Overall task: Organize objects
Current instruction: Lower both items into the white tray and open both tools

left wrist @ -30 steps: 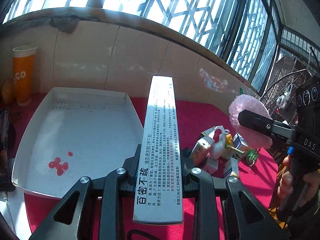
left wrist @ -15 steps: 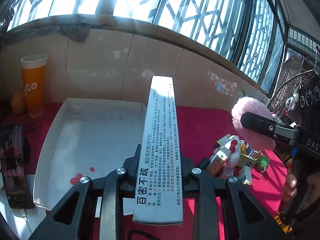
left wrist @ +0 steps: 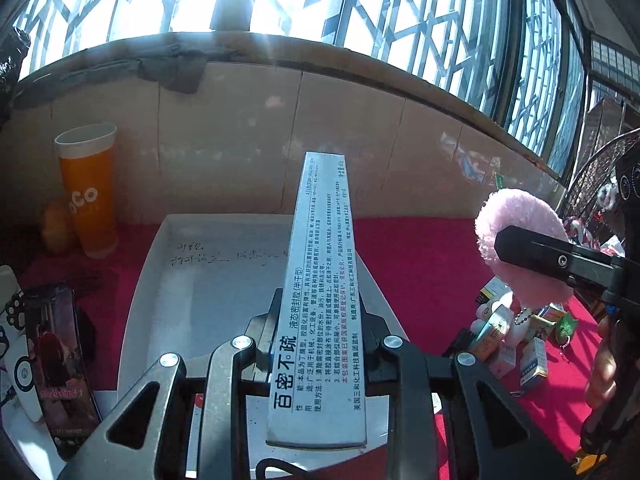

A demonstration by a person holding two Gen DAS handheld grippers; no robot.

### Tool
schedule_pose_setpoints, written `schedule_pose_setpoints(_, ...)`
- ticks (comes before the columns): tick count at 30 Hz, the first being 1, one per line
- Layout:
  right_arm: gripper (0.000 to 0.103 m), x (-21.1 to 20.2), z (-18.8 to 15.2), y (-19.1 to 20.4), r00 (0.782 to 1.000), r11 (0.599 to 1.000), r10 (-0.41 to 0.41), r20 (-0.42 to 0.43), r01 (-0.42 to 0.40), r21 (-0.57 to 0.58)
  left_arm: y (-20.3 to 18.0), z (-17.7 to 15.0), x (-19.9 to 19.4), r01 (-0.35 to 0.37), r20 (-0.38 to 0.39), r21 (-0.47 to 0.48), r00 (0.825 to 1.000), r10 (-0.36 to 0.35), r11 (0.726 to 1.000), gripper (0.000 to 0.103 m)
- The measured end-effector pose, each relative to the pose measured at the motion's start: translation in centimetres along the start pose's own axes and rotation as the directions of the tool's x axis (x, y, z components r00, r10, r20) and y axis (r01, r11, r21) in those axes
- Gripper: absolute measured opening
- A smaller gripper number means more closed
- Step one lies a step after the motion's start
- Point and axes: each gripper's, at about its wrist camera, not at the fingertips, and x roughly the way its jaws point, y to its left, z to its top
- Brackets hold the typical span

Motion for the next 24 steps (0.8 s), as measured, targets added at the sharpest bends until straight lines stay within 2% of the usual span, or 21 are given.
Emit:
schedule_pose_setpoints(10,0.050,4.3,1.5,0.5,0.999,0.998,0.021,-0.039,-0.019,0.054,1.9,1.1,2.9,-0.023,-0.047,-0.018,0.999,0.022,1.000,0.028)
schedule_pose_setpoints(20,0.051,10.0,1.0,0.9,0.993,0.997,-0.023,-0.120,0.032,0.077,2.9,1.3,5.4,-0.061,-0.082,-0.056,0.995,0.057,0.997,0.028)
schedule_pose_setpoints(24,0.052,11.7,0.8,0.6,0.989,0.994,-0.040,-0.141,0.053,0.090,3.8,1.4,6.2,-0.054,-0.099,-0.095,0.994,0.044,0.994,0.028)
